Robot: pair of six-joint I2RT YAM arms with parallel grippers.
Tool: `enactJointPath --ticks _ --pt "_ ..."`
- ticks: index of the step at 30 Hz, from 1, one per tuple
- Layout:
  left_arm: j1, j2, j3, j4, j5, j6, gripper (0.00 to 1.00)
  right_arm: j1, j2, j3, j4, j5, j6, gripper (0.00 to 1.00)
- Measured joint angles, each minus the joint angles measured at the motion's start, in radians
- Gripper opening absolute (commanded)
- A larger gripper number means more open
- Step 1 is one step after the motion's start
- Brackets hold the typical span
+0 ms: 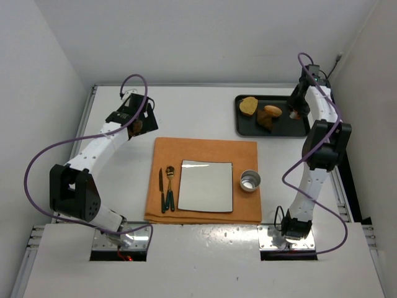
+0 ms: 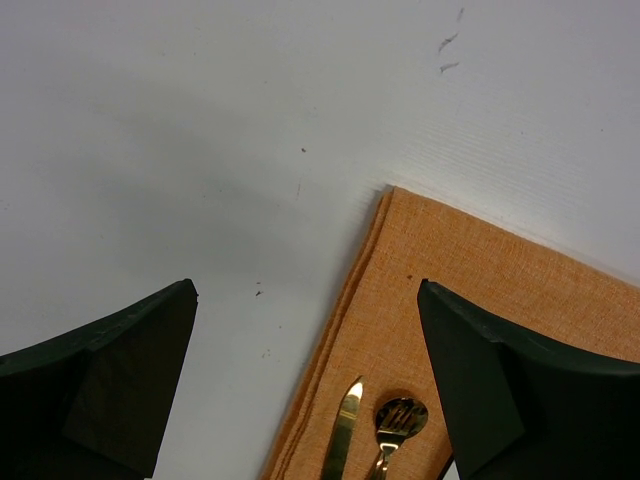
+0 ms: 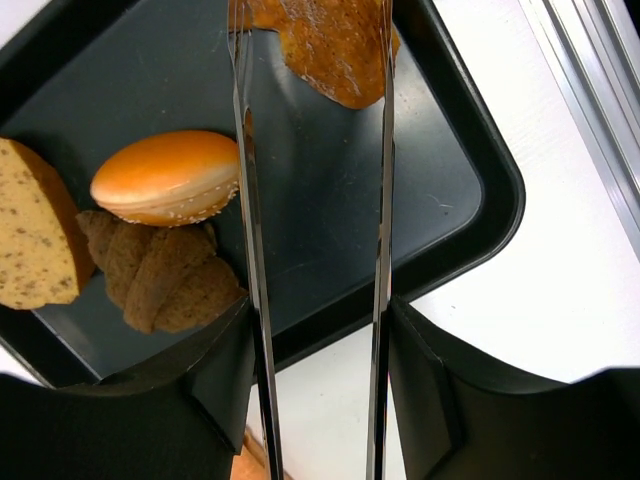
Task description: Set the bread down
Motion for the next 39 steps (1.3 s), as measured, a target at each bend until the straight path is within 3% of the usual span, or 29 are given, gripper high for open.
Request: enactJointPath --ticks 8,11,12,13,22,32,39 --pt "0.000 0.000 0.000 0.000 -0.004 0.000 0.99 -0.011 0.023 0.000 -0.002 0.000 -0.023 0.50" --pt "0.000 0.000 0.000 -0.005 -0.005 -0.002 0.99 -0.017 0.030 0.004 -0.002 -0.024 -0.039 0.38" --pt "0.000 0.000 0.000 -0.006 -0.005 -0.002 0.99 -0.018 0.033 0.004 -0.002 -0.031 -0.042 0.27" --pt "0.000 0.000 0.000 -0.006 -0.005 -0.002 0.99 -0.018 0.035 0.002 -0.002 -0.038 -0.045 0.23" --pt "0.000 0.000 0.000 -0.013 -0.006 -0.002 0.99 -0.019 0.000 -0.075 0.018 -0.075 -0.047 0.14" --pt "0.000 0.000 0.000 -0.016 -0.006 -0.005 0.99 -0.014 -0.406 -0.294 0.026 -0.095 -0.039 0.13" --pt "0.000 -0.029 -0.002 -0.022 -0.012 -0.025 0.99 0.003 -0.771 -0.502 -0.008 -0.270 -0.069 0.13"
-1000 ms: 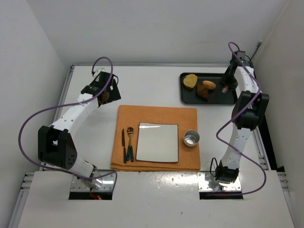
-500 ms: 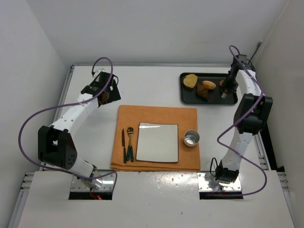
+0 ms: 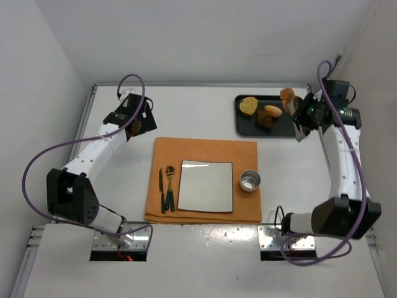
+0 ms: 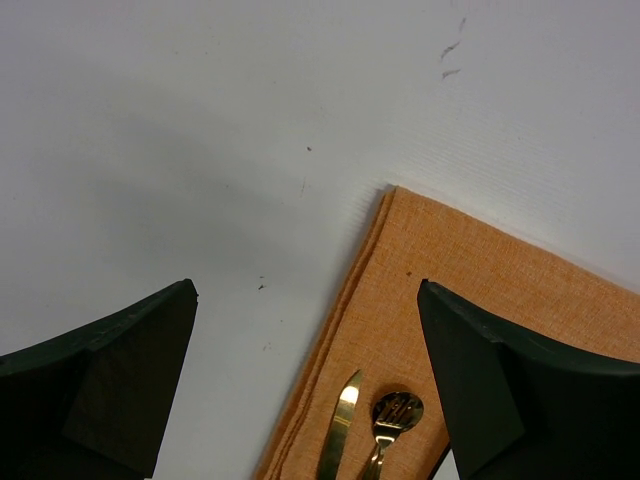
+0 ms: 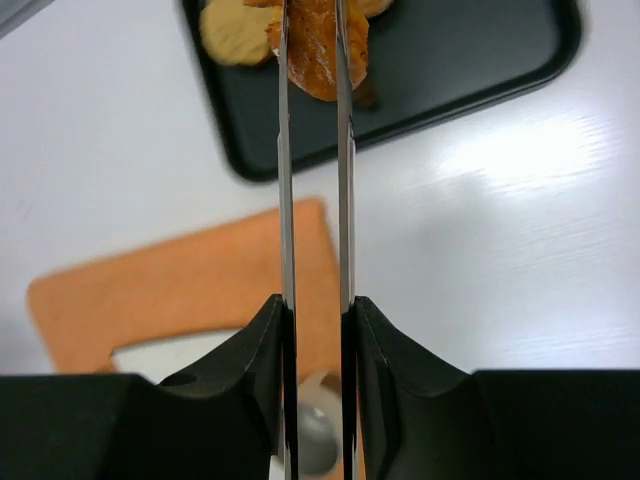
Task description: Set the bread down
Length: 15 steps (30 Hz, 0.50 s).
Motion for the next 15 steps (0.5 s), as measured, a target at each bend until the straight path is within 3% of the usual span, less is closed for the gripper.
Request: enactJointPath --ticks 8,15 --pt "0.000 -0.003 0.009 -0.005 -0.002 -0.002 0.99 0.151 -0.175 -0.129 -0.057 -0.263 -0.039 0.12" --pt "0.000 -0.003 0.021 -0.004 -0.002 -0.002 0.99 0.446 -0.188 -0.269 -0.050 -0.285 -0.042 0.12"
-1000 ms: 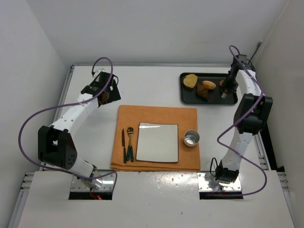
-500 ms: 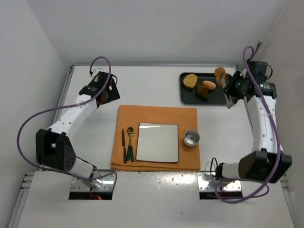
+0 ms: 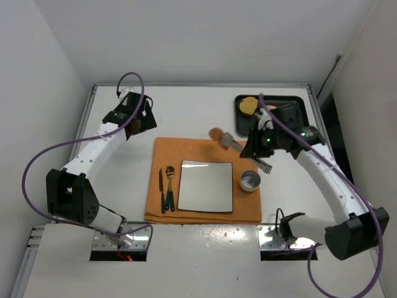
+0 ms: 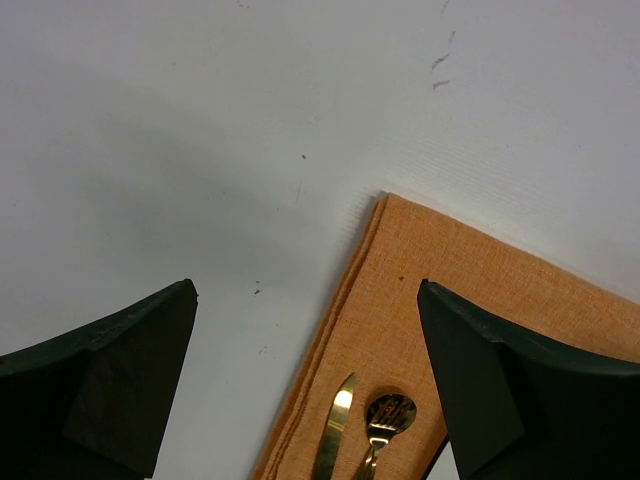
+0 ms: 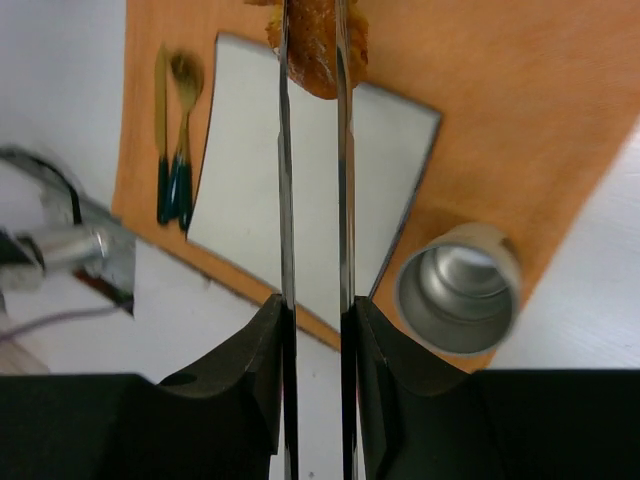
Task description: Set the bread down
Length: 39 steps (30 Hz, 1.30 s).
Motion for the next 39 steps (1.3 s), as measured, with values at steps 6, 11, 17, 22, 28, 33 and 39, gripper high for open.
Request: enactJointPath --ticks 6,11,17,22,28,33,39 --pt "0.000 -0.005 0.000 -0.002 -0.009 0.000 0.99 0.301 0.005 -0.113 0.036 0.042 0.027 0.12" --pt "0.000 -0.007 0.004 -0.014 -0.027 0.000 0.99 0.411 0.018 -0.186 0.051 0.135 0.061 0.17" --pt "0.000 -0.007 0.006 -0.017 -0.032 0.000 0.99 0.448 0.044 -0.246 0.073 0.197 0.079 0.40" --pt "0.000 -0.007 0.006 -0.017 -0.031 0.000 0.99 0.474 0.054 -0.245 0.061 0.198 0.086 0.52" --pt "0.000 0.008 0.009 -0.016 -0.031 0.000 0.99 0.476 0.055 -0.161 0.027 0.226 0.077 0.51" --pt "0.000 0.027 0.009 -0.017 -0.031 0.000 0.99 0.470 0.066 -0.061 -0.005 0.296 0.071 0.51" --pt "0.000 0.029 0.009 -0.018 -0.031 0.000 0.99 0.449 0.079 0.090 -0.025 0.624 0.134 0.50"
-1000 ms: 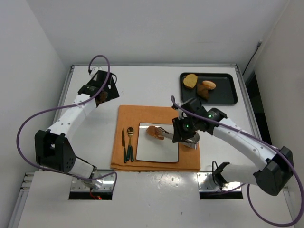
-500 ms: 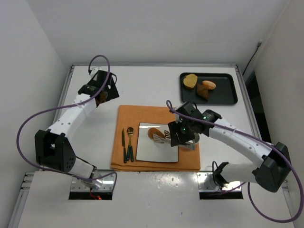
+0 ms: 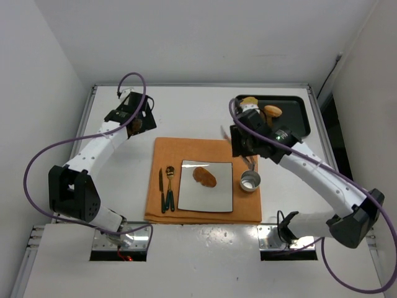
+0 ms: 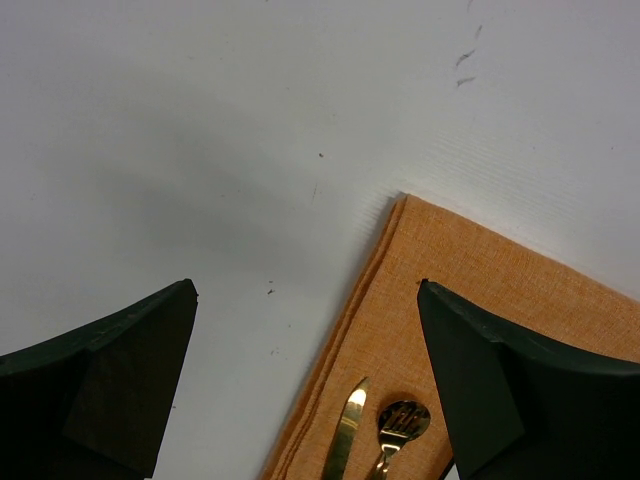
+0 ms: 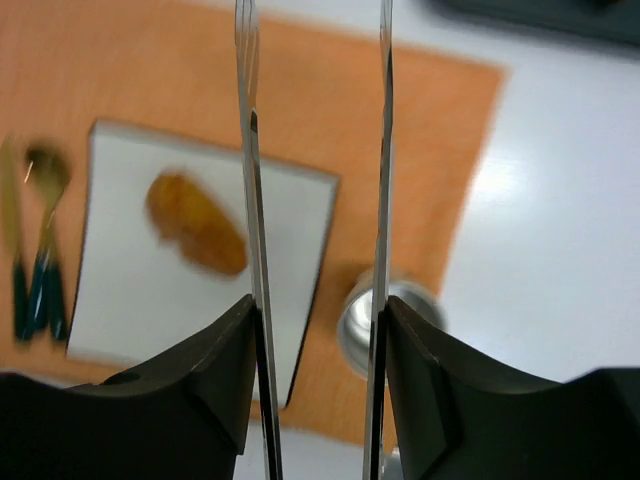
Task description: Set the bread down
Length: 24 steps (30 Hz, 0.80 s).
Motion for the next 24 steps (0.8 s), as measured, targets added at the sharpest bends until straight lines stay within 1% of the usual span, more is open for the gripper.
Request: enactJointPath --ticks 3,5,8,13,16,19,24 --pt "0.000 0.000 0.000 0.000 0.000 0.000 0.99 -0.056 0.031 0.049 0.002 0.175 0.056 0.50" --pt "0.000 0.000 0.000 0.000 0.001 0.000 0.99 -0.128 0.035 0.033 0.021 0.243 0.085 0.50" --pt "0.000 0.000 0.000 0.000 0.001 0.003 0.99 -0.249 0.029 -0.019 0.033 0.293 0.111 0.50" --pt "0.000 0.000 0.000 0.001 0.002 0.008 0.99 -0.468 -0.012 -0.153 0.049 0.299 0.124 0.50" --pt "0.000 0.000 0.000 0.002 0.010 0.008 0.99 -0.564 -0.038 -0.228 0.076 0.272 0.137 0.50" --pt "0.000 0.000 0.000 0.003 0.022 0.009 0.99 -0.611 -0.045 -0.290 0.110 0.245 0.144 0.50" --pt "0.000 0.000 0.000 0.003 0.035 0.013 0.99 -0.624 -0.044 -0.365 0.197 0.257 0.152 0.50"
